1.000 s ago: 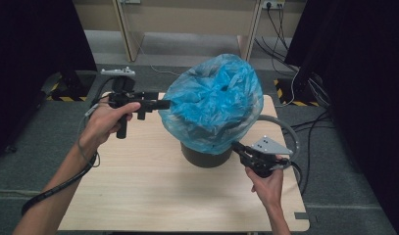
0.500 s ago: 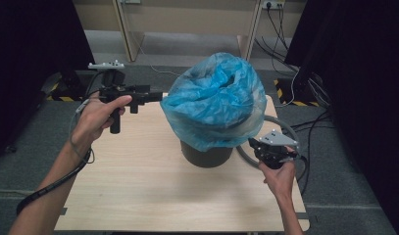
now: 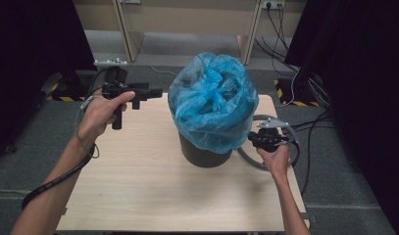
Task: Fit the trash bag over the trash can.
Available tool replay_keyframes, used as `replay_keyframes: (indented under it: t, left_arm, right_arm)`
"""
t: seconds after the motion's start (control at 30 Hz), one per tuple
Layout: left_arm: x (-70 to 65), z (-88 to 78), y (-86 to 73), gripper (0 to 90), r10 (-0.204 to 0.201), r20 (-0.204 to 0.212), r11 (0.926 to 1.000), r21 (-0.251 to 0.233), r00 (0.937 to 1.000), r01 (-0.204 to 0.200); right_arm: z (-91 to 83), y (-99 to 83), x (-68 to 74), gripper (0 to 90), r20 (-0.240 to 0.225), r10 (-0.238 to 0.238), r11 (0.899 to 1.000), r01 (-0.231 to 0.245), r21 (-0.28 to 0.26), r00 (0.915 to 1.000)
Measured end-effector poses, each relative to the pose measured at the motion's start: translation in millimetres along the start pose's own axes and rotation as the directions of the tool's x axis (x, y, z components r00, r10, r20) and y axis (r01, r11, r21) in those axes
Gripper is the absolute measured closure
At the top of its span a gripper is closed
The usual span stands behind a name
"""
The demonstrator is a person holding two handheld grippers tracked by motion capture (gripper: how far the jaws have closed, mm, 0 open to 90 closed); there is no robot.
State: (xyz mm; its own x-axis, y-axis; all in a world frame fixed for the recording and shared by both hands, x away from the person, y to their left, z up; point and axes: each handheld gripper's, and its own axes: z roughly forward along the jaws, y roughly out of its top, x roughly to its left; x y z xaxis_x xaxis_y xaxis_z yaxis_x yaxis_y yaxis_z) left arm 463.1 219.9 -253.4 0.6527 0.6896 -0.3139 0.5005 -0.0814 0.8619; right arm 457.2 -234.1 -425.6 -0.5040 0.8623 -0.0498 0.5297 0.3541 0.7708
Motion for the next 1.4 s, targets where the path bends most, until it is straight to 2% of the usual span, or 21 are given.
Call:
replay_keyframes:
  t: [0.07,0.13,0.3,0.37,0.43,0.5,0.57,0.63,0.67,0.73,0.8,0.93,1.07,1.1,1.2,1.27,1.4]
  left_arm:
    - [2.9,1.6,0.0,25.3,-0.007,-0.007,1.0000,-0.003,0.9999,0.007]
    - [6.1,3.3,1.3,25.3,-0.016,-0.029,0.9998,-0.015,0.9995,0.016]
    - [5.0,13.5,5.9,25.6,-0.024,-0.043,0.9993,-0.029,0.9988,0.023]
    - [3.5,21.1,8.1,25.5,-0.018,-0.055,0.9994,-0.032,0.9983,0.016]
    - [3.9,30.0,10.2,25.7,-0.030,-0.054,0.9990,-0.034,0.9981,0.028]
    - [4.5,38.8,11.0,25.6,-0.044,-0.059,0.9985,-0.034,0.9973,0.042]
    - [4.4,45.7,10.7,25.6,-0.056,-0.053,0.9982,-0.027,0.9971,0.054]
    - [4.0,49.2,10.0,25.6,-0.054,-0.055,0.9984,-0.019,0.9970,0.053]
    - [4.1,49.7,9.8,25.7,-0.055,-0.056,0.9983,-0.020,0.9969,0.054]
    - [4.8,48.8,9.9,25.6,-0.056,-0.056,0.9982,-0.023,0.9969,0.055]
    - [6.0,46.8,10.0,25.7,-0.060,-0.057,0.9979,-0.028,0.9966,0.058]
    - [8.5,42.2,9.8,25.6,-0.063,-0.061,0.9975,-0.036,0.9961,0.061]
    - [10.2,42.8,8.1,25.5,-0.069,-0.054,0.9972,-0.033,0.9961,0.068]
    - [10.4,43.5,7.7,25.4,-0.068,-0.054,0.9973,-0.029,0.9962,0.067]
    - [10.9,46.9,6.2,25.2,-0.073,-0.050,0.9972,-0.022,0.9961,0.071]
    - [11.3,48.4,5.8,25.3,-0.070,-0.052,0.9974,-0.022,0.9962,0.069]
    - [13.5,53.4,3.3,28.8,-0.079,-0.045,0.9967,-0.023,0.9958,0.078]
  right_arm:
    - [-3.9,0.3,-2.2,62.8,0.006,0.045,0.999,-0.045,-0.014,0.9990]
    - [-16.2,0.9,-5.4,52.4,0.019,0.109,0.993,-0.108,-0.039,0.9939]
    - [-49.5,8.2,-6.8,42.8,0.024,0.144,0.984,-0.140,-0.106,0.9893]
    - [-59.3,11.8,-4.5,38.6,0.004,0.146,0.981,-0.144,-0.130,0.9893]
    - [-63.9,14.8,2.8,34.3,-0.035,0.137,0.981,-0.140,-0.134,0.9900]
    - [-63.0,16.3,12.3,31.7,-0.074,0.111,0.983,-0.121,-0.138,0.9910]
    - [-57.6,16.1,20.2,29.9,-0.103,0.092,0.988,-0.104,-0.118,0.9904]
    - [-50.5,14.6,25.0,32.2,-0.118,0.079,0.991,-0.091,-0.098,0.9898]
    - [-47.1,13.6,26.3,38.9,-0.129,0.073,0.992,-0.084,-0.088,0.9890]
    - [-40.3,11.1,27.5,60.6,-0.148,0.011,0.996,-0.025,-0.091,0.9889]
    - [-34.5,10.2,27.2,74.3,-0.159,-0.010,0.996,-0.004,-0.085,0.9873]
    - [-18.3,8.5,21.7,90.0,-0.138,-0.002,0.998,-0.006,-0.060,0.9904]
    - [3.7,5.9,11.3,90.0,-0.083,0.005,1.000,-0.004,0.001,0.9965]
    - [9.0,4.7,8.8,90.0,-0.073,0.017,1.000,-0.016,0.012,0.9972]
    - [20.8,1.3,3.1,90.0,-0.067,0.037,0.999,-0.034,0.037,0.9971]
    - [20.8,-0.5,2.6,86.1,-0.077,0.061,0.998,-0.059,0.028,0.9951]
    - [5.7,-1.7,5.2,71.6,-0.050,0.080,0.997,-0.079,0.019,0.9955]
